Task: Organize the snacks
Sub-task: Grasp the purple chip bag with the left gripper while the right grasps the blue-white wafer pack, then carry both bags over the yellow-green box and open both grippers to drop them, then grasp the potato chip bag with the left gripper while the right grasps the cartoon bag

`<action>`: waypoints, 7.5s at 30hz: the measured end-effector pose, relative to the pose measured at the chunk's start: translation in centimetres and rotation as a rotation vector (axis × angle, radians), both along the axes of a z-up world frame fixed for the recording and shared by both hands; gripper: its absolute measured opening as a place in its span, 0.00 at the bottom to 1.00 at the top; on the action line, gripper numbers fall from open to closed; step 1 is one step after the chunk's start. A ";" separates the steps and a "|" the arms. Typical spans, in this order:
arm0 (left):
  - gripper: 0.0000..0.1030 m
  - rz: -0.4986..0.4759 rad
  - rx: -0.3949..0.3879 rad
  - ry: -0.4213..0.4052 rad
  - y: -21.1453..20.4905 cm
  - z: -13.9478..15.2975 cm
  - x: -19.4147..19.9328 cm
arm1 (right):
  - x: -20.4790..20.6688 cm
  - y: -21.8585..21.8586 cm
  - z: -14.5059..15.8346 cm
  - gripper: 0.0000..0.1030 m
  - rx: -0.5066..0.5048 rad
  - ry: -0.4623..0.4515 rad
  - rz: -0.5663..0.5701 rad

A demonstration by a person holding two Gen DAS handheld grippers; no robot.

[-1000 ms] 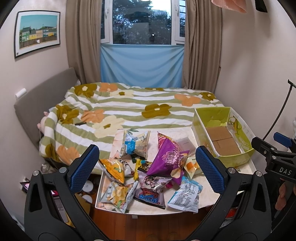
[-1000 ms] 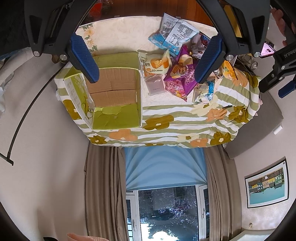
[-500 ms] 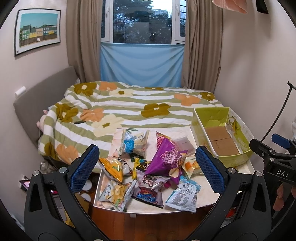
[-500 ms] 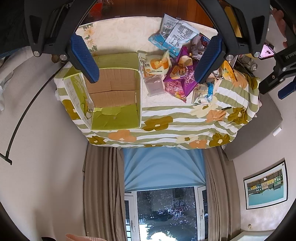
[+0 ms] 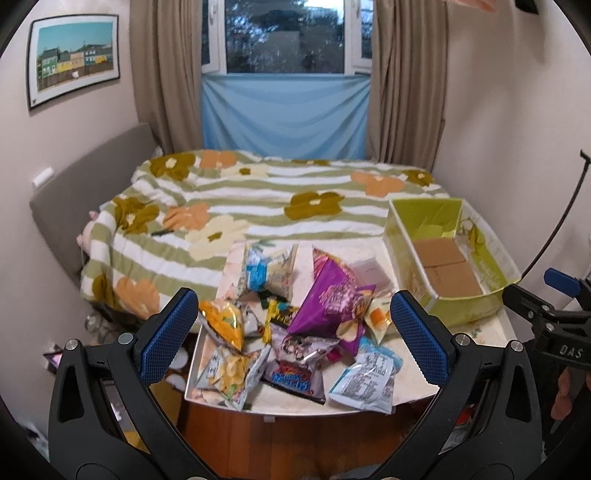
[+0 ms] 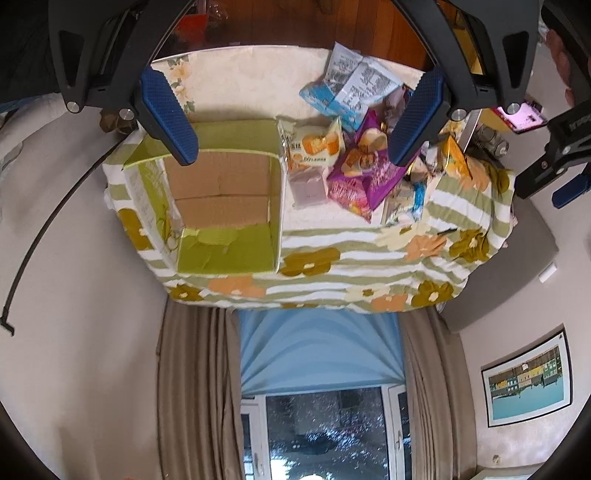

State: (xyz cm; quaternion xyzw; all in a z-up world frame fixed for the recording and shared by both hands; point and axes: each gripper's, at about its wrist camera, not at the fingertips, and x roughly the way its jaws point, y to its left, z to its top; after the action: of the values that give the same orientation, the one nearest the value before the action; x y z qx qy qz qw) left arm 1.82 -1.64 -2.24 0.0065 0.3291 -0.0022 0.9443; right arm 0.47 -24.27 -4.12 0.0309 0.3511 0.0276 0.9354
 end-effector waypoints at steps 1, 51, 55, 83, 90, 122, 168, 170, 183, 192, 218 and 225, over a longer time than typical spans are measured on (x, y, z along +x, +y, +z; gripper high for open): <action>1.00 0.004 -0.001 0.013 -0.1 -0.4 0.1 | 0.2 -0.2 -0.4 0.99 0.007 0.012 0.011; 0.70 -0.527 -0.029 0.546 -4.7 -19.4 21.1 | 8.3 3.1 -24.2 0.99 0.480 0.640 -0.104; 0.62 -0.516 -0.063 0.554 -3.9 -19.2 21.4 | 8.7 3.4 -24.0 0.93 0.452 0.635 -0.094; 0.60 -0.413 -0.178 0.342 1.5 -8.7 19.9 | 9.9 8.2 -13.4 0.55 0.313 0.486 0.013; 0.60 -0.374 -0.177 0.282 0.7 -5.6 21.1 | 12.8 6.3 -9.0 0.55 0.252 0.384 0.021; 0.68 -0.312 -0.172 0.416 -28.4 -10.9 36.0 | 25.7 -19.4 -6.0 0.55 0.141 0.308 0.031; 0.97 -0.187 -0.125 0.366 -21.6 -10.0 35.4 | 28.6 -18.5 -8.8 0.99 0.067 0.300 0.026; 0.97 -0.185 -0.118 0.352 -21.7 -9.3 34.9 | 27.9 -18.8 -8.0 0.99 0.077 0.278 0.023; 0.97 -0.103 -0.065 0.250 -20.4 -4.4 28.4 | 23.4 -17.7 -3.7 1.00 0.078 0.193 0.087; 0.97 -0.031 -0.057 0.211 -15.4 -2.6 21.4 | 19.7 -14.0 -1.7 1.00 0.081 0.141 0.169; 0.97 -0.014 -0.102 0.389 11.8 -12.2 7.6 | 6.5 10.0 -8.0 1.00 0.193 0.191 0.192; 0.97 -0.116 -0.098 0.477 11.4 -16.8 8.2 | 5.8 12.9 -11.4 1.00 0.248 0.255 0.172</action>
State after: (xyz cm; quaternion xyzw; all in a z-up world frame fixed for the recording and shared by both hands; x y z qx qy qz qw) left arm 9.97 9.71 -19.01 -0.0210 0.5411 -0.0736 0.8375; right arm 6.26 -11.32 -15.48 0.1190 0.4620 0.1465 0.8666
